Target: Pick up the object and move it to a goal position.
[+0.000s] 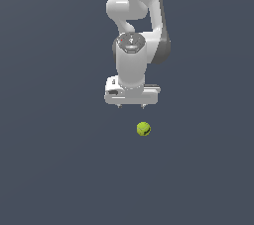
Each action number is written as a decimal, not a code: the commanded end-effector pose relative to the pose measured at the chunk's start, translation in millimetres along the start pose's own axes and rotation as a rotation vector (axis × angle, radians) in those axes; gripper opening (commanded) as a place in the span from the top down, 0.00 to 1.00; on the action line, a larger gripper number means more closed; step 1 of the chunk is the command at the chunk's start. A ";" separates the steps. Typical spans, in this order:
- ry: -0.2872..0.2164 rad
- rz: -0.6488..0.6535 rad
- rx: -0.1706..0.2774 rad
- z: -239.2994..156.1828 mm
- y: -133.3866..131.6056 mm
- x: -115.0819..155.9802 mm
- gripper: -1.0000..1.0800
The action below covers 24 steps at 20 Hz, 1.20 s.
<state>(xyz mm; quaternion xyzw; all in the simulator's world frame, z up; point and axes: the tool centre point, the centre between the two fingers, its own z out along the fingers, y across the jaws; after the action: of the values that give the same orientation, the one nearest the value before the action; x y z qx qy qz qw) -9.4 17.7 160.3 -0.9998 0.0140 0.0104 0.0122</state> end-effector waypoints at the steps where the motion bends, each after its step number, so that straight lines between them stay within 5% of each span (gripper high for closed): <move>1: 0.000 0.000 0.000 0.0 0.0 0.0 0.04; 14: -0.003 0.018 -0.001 -1.1 4.4 6.9 0.04; 24: 0.004 -0.041 -0.013 22.3 -17.3 22.2 0.04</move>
<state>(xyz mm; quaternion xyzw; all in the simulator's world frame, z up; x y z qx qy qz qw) 9.6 29.3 143.9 -0.9999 0.0006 0.0088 0.0071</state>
